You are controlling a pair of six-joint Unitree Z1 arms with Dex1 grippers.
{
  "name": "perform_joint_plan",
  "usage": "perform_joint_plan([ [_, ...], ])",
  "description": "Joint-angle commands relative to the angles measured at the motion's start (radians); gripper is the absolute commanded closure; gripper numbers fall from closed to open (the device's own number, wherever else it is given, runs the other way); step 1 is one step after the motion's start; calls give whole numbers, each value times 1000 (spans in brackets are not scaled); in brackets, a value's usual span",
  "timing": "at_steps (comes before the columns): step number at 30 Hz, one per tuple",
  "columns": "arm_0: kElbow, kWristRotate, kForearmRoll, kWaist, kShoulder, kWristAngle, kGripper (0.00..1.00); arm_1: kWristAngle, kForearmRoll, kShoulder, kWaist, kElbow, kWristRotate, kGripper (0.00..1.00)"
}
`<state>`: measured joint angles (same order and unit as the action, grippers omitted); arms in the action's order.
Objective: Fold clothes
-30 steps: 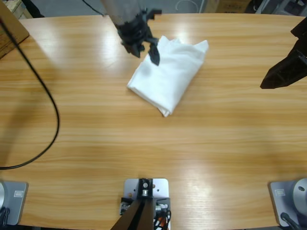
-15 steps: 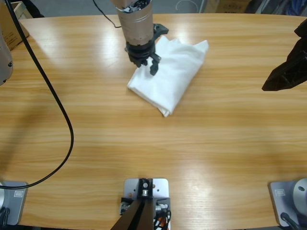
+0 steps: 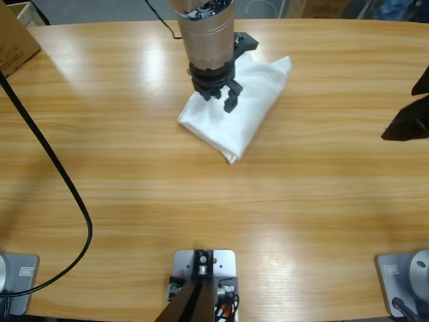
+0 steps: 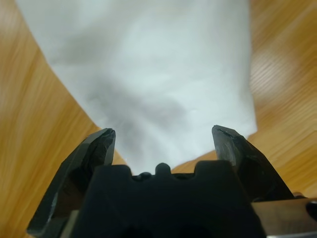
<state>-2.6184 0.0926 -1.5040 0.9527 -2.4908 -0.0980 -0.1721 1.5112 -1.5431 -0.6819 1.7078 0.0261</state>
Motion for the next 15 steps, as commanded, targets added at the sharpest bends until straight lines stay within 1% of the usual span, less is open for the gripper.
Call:
perform_joint_plan([
  [1,-428,-1,-151,-46,-98,67,230,-36,96,87,-29,-67,-45,0],
  [9,-523,-7,-150,-54,-172,125,231,-45,96,67,-64,-65,-61,0],
  [15,-540,-8,-150,-59,-199,124,234,-46,96,50,-73,-65,-55,0],
])
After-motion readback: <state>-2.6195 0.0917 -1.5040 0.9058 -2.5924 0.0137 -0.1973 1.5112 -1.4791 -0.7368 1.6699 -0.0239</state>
